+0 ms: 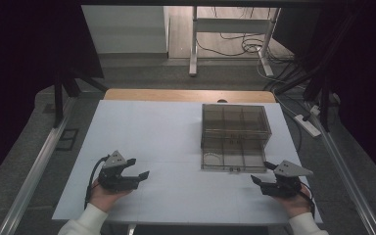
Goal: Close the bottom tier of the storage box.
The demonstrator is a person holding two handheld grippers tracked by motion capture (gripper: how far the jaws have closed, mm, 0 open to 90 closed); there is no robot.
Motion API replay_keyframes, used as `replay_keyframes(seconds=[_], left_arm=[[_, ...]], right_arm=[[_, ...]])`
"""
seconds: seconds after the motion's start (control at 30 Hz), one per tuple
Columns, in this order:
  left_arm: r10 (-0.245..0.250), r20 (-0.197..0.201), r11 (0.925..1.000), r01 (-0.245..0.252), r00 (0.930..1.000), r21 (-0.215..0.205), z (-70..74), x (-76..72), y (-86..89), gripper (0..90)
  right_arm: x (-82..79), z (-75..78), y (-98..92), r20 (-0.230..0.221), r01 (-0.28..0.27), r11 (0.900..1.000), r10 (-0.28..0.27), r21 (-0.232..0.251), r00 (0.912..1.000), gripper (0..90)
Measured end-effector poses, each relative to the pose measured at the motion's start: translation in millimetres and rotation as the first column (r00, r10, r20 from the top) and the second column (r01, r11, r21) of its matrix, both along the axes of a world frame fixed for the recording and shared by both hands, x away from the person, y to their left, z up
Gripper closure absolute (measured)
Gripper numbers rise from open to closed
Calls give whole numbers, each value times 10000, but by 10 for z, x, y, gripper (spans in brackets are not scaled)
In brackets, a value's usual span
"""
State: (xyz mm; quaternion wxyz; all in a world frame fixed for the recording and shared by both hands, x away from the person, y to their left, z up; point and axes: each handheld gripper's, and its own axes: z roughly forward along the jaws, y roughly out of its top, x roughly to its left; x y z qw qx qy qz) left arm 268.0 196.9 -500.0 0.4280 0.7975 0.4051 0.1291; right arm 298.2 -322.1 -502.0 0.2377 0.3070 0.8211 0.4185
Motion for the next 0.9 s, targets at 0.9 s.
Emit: replay_keyframes(seconds=[0.9], left_arm=[[-76,-141,9998,78,9999,175,-52,29,-15,251]], right_arm=[[-33,-3,294,-252,-568,9981,562,-242,9981,600]])
